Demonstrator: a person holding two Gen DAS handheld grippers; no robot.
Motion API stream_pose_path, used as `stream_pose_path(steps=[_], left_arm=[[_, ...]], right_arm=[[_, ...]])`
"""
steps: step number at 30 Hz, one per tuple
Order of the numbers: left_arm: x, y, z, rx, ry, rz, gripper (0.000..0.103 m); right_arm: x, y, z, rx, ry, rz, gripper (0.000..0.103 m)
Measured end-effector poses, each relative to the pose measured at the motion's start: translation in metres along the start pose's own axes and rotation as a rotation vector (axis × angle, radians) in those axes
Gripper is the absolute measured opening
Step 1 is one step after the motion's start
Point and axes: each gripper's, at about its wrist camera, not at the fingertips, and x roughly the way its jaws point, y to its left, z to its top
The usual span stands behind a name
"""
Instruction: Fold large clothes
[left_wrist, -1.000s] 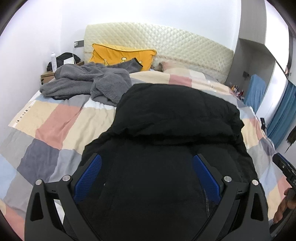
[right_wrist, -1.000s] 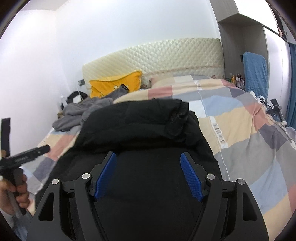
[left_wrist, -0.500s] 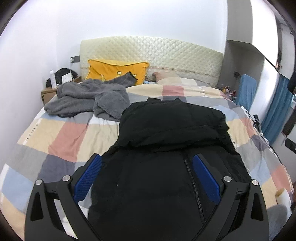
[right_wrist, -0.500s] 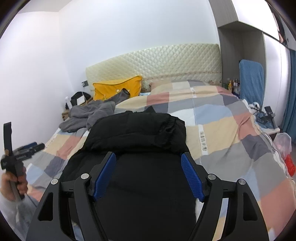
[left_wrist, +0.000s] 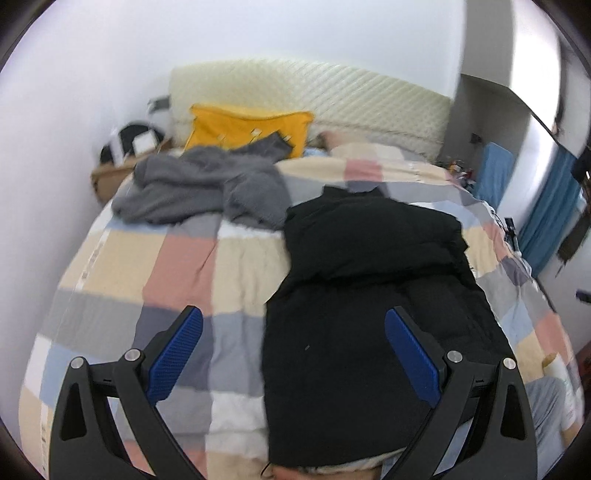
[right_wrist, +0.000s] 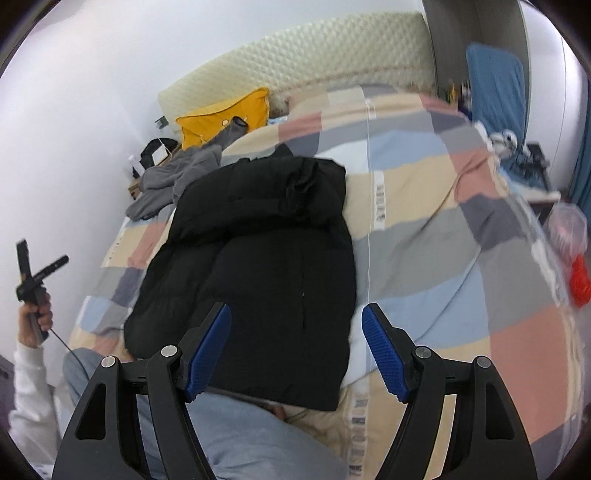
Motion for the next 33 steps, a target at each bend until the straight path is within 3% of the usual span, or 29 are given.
stream_pose_path(steps=[10,15,19,22,33], left_arm=[[-0.020,0.110,-0.012,-0.255,0.064,0.017,0.099],[-0.009,0.137,-0.020,-0.287,0.088,0.032,0.099],[0.030,0.136,-0.042,-0.316,0.165,-0.050,0.099],[0.064,0.127,-0.065,-0.344,0.222,-0.137,0.099],[0.166,0.079,-0.151,-0.527,0.388,-0.360,0.099]], right_arm=[[0.019,-0.021,0.008,0.061,0.049,-0.010,0.073],[0.044,-0.038,-0.004,0.107,0.078,0.036,0.073],[0.073,-0.052,-0.025,0.163,0.118,0.078,0.074],[0.091,-0.059,-0.040,0.215,0.119,0.117,0.083],[0.167,-0.089,-0.092,0.367,0.233,0.182,0.083]])
